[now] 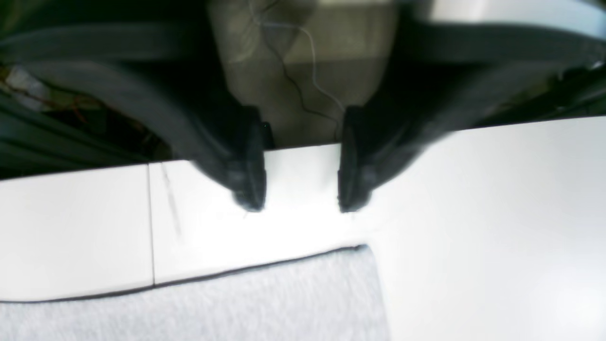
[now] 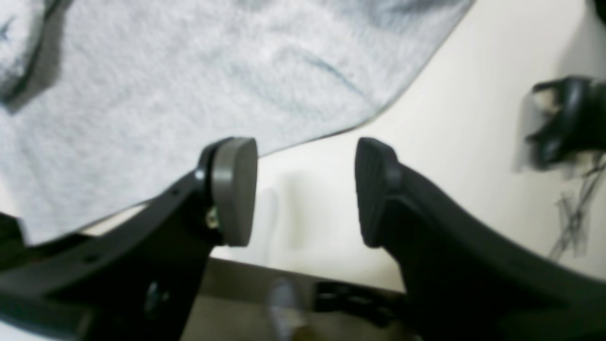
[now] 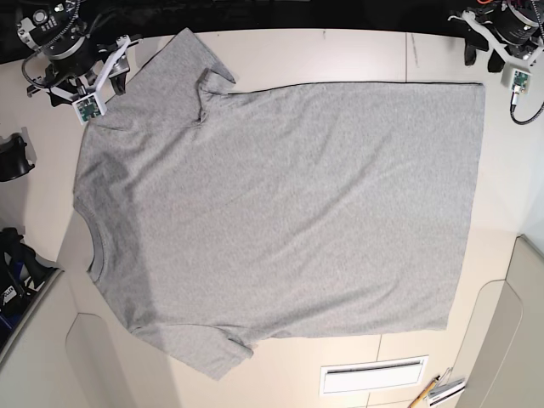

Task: Fold the T-shirt properly
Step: 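Move both grippers to the shirt's side seam corners and grasp them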

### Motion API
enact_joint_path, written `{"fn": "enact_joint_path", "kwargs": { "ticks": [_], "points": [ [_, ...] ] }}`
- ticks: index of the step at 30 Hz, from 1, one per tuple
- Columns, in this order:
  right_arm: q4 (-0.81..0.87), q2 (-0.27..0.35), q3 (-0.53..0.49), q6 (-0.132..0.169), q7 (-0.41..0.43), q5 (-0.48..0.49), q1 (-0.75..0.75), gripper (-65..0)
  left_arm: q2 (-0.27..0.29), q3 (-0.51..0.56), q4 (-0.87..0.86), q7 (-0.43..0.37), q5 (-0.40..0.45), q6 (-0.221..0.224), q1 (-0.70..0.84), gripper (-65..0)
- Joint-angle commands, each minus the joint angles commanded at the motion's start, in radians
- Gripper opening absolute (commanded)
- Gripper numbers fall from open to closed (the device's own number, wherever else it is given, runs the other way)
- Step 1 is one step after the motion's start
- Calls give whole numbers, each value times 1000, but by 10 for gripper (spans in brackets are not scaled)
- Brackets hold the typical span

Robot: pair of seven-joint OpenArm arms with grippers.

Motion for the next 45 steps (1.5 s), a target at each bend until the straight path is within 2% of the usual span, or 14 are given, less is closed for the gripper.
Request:
{"fn": "enact_joint_path", "kwargs": {
  "ticks": [1,3,6,8,10,14,17,20,24,26,34,38,41,45],
  "points": [
    [-9,-20,32,10,0,32,0,-321,-3,0,0,0,-3,0,-8,-228],
    [-39,-69,105,67,0,117,0,-320,-5,0,-6,-3,-16,0,-30,-228],
    [-109,-143,217,193,-31,282,0,-320,-5,0,-58,-2,-59,0,-76,-228],
    [-167,-164,269,263,-50,394,0,-320,-6,0,-115,-2,-80,0,-112,-228],
    [-221,-169,290,315,-50,457,1,-320,-12,0,-174,-1,-92,0,-143,-228],
    [-299,-170,291,364,-58,531,1,-320,-45,0,-271,0,-106,0,-185,-228],
    [-337,-170,291,417,-67,583,10,-320,-66,0,-332,1,-115,0,-224,-228],
    [-339,-179,291,455,-72,613,10,-320,-80,0,-399,0,-134,0,-262,-173],
    [-339,-206,289,468,-93,659,12,-320,-85,0,-479,1,-140,-1,-309,-173],
    [-339,-219,287,492,-94,669,12,-320,-85,0,-497,1,-140,-1,-319,-173],
    [-339,-246,274,492,-93,687,40,-320,-85,2,-506,28,-218,-6,-319,-173],
    [-339,-267,268,492,-94,694,50,-320,-85,7,-506,74,-256,-50,-316,-174],
    [-339,-267,251,493,-94,694,50,-320,-85,45,-506,79,-257,-53,-313,-174],
    [-339,-270,227,492,-93,694,51,-320,-85,108,-506,70,-200,-53,-314,-174]
  ]
}}
